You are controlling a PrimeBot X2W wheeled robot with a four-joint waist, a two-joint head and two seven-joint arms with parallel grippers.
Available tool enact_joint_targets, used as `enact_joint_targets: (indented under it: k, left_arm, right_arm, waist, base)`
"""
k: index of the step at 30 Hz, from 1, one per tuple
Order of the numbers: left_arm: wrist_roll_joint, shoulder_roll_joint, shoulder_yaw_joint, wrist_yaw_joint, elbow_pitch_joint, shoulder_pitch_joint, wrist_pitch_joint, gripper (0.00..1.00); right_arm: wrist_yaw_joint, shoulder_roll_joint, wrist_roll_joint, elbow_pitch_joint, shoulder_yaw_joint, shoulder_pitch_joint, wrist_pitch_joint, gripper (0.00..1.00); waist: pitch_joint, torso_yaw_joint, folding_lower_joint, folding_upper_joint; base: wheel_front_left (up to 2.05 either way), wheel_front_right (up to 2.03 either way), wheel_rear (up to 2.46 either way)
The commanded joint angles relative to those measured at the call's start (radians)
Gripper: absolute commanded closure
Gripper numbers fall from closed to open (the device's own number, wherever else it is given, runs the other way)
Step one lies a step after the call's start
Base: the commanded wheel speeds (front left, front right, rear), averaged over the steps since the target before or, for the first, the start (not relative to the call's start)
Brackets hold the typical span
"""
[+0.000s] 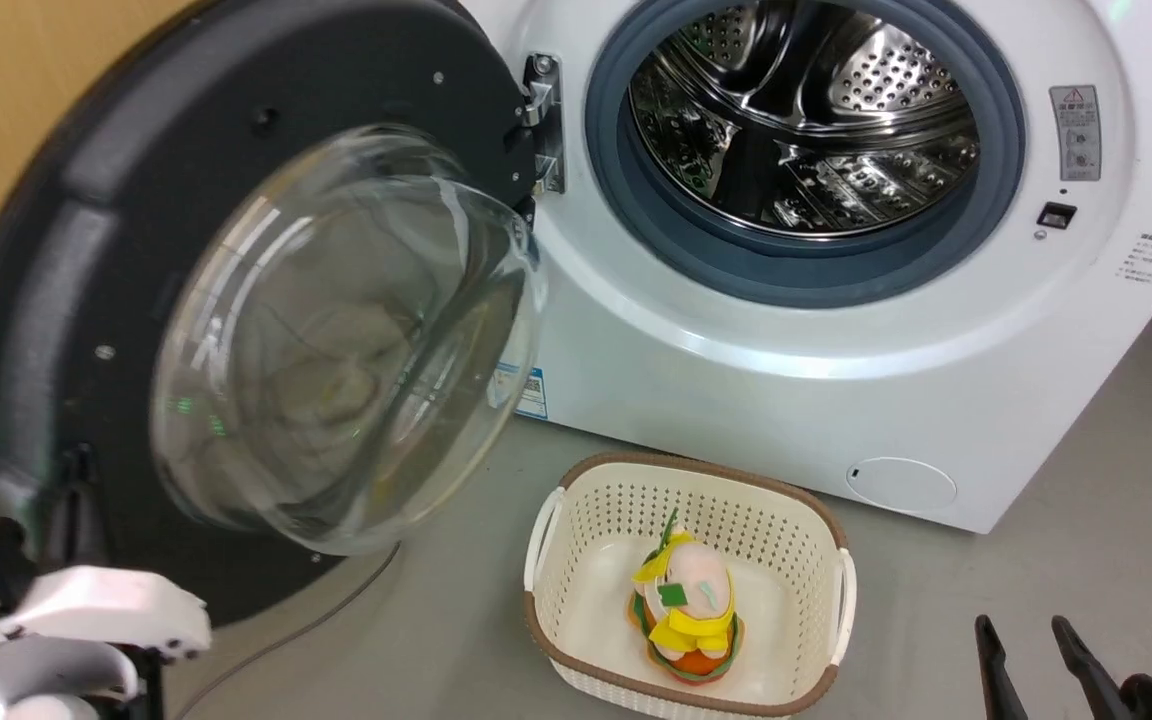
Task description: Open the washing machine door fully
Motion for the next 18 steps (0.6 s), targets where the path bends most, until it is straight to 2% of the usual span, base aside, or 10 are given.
enact_joint_targets:
  k: [1, 8, 14, 15, 16, 17, 18]
  left_arm:
    - [-0.017, 0.016, 0.024, -0.017, 0.065, -0.036, -0.029, 1.0]
    - [-0.037, 0.028, 0.048, -0.049, 0.191, -0.058, -0.094, 1.0]
    - [-0.021, -0.003, 0.012, -0.034, 0.139, 0.014, -0.098, 1.0]
    - [-0.022, -0.008, 0.005, -0.034, 0.118, 0.034, -0.096, 0.69]
    - [-0.028, -0.017, 0.0, -0.037, 0.097, 0.053, -0.093, 0.53]
    - [-0.031, -0.02, -0.009, -0.039, 0.081, 0.075, -0.084, 0.17]
    - [-0.025, -0.016, -0.017, -0.038, 0.068, 0.097, -0.074, 0.0]
  right_arm:
    - [0.001, 0.003, 0.001, -0.014, 0.006, -0.01, -0.006, 0.0]
    - [0.001, 0.003, 0.008, -0.021, 0.022, -0.01, -0.014, 0.0]
    - [0.001, 0.003, 0.012, -0.022, 0.025, 0.007, -0.02, 0.0]
    - [0.001, 0.003, 0.01, -0.025, 0.025, 0.008, -0.02, 0.0]
    - [0.001, 0.003, 0.008, -0.029, 0.024, 0.007, -0.02, 0.0]
    - [0.001, 0.003, 0.005, -0.033, 0.023, 0.007, -0.022, 0.0]
    - [0.001, 0.003, 0.002, -0.036, 0.023, 0.006, -0.021, 0.0]
  waist:
    - [-0.001, -0.005, 0.0, 0.0]
    - [-0.014, -0.022, 0.0, 0.0]
    - [-0.034, -0.018, 0.0, 0.0]
    - [-0.037, -0.018, 0.0, 0.0]
    - [-0.039, -0.017, 0.0, 0.0]
    - [-0.041, -0.017, 0.0, 0.0]
    - [-0.043, -0.019, 0.0, 0.0]
  base:
    - [0.0, 0.0, 0.0]
    - [0.0, 0.0, 0.0]
    - [0.0, 0.0, 0.0]
    - [0.0, 0.0, 0.0]
    - [0.0, 0.0, 0.0]
    - [0.0, 0.0, 0.0]
    - [0.0, 0.0, 0.0]
